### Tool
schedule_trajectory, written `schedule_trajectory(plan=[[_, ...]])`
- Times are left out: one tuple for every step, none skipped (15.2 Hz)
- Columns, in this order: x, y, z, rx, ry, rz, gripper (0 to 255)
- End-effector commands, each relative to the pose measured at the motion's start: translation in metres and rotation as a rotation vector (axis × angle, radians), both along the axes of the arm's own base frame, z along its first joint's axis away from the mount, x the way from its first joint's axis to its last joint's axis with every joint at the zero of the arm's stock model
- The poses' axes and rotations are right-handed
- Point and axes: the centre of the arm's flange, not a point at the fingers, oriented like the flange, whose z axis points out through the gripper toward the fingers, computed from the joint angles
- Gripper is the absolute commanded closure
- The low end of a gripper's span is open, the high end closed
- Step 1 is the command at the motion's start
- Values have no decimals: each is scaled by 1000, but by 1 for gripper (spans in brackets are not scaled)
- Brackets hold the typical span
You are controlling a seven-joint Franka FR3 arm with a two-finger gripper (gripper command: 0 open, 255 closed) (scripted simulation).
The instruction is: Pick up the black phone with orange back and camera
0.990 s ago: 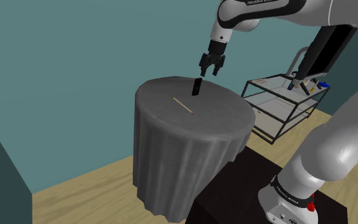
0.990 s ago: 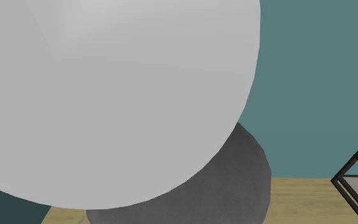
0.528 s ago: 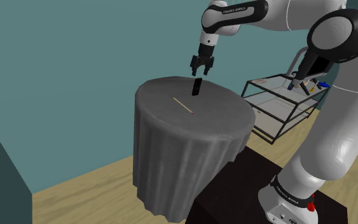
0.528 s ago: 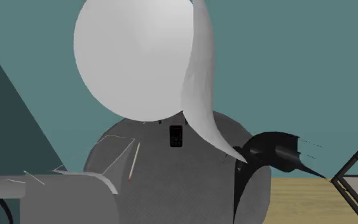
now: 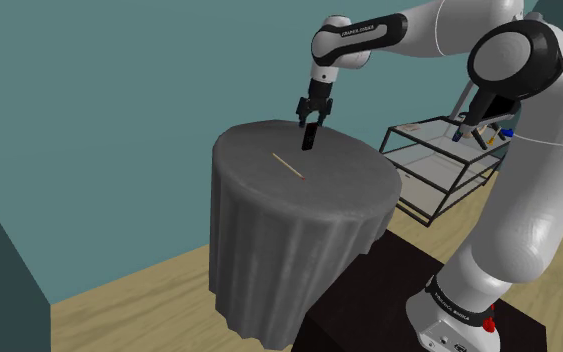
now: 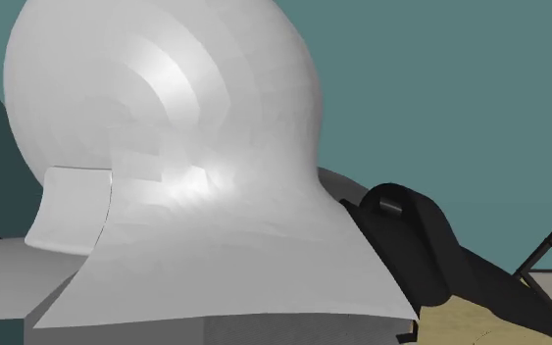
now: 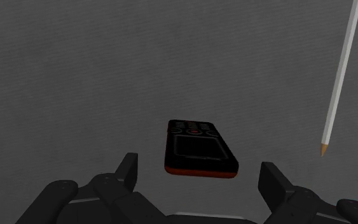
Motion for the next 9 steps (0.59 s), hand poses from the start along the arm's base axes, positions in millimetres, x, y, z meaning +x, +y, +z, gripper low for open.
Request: schedule_trajectory(plan=[[0,1,-7,0,-1,0,0],[0,1,-7,0,-1,0,0],[-1,1,-8,0,0,0,255],[-1,1,-8,0,0,0,255],[-1,1,-8,0,0,0,255],[-1,1,-8,0,0,0,255],[-1,1,-8,0,0,0,255],[-1,1,-8,0,0,0,255],[-1,1,-8,0,-1,0,255]])
